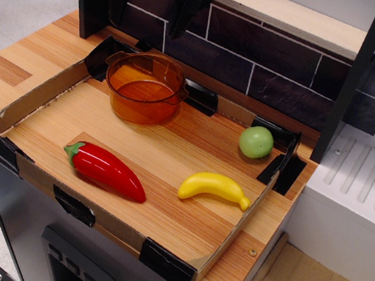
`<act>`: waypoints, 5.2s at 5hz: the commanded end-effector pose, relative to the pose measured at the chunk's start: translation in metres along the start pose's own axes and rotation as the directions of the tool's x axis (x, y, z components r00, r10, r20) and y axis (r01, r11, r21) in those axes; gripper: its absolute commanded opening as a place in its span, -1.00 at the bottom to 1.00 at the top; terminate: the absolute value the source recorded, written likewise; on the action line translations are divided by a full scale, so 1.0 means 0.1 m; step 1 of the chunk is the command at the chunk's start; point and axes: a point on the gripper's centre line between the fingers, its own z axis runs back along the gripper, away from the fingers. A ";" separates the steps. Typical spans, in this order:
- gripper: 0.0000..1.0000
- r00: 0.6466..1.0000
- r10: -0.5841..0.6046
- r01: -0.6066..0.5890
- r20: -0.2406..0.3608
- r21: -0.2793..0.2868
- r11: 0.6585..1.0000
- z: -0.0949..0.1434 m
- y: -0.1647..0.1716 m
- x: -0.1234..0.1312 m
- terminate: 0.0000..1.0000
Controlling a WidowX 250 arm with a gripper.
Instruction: Put banana in pot
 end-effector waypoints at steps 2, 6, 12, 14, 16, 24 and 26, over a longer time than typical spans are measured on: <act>1.00 0.969 -0.238 0.240 0.060 -0.022 0.971 -0.04 -0.07 -0.03 -1.00; 1.00 0.328 -0.931 0.942 0.159 -0.135 0.308 0.01 -0.40 -0.75 -1.00; 1.00 -0.145 -0.976 0.978 0.160 -0.125 -0.165 -0.68 -0.78 -1.10 -1.00; -1.00 -0.157 -0.979 0.982 0.132 -0.087 -0.170 -0.77 -0.76 -1.14 -1.00; -1.00 -0.153 -0.973 0.983 0.170 -0.073 -0.168 -0.62 -0.61 -1.11 -1.00; -1.00 0.683 -0.711 0.722 0.170 -0.008 0.692 -0.53 0.17 0.15 -1.00; 1.00 0.671 -0.717 0.733 0.190 -0.027 0.679 -0.40 0.11 0.13 -1.00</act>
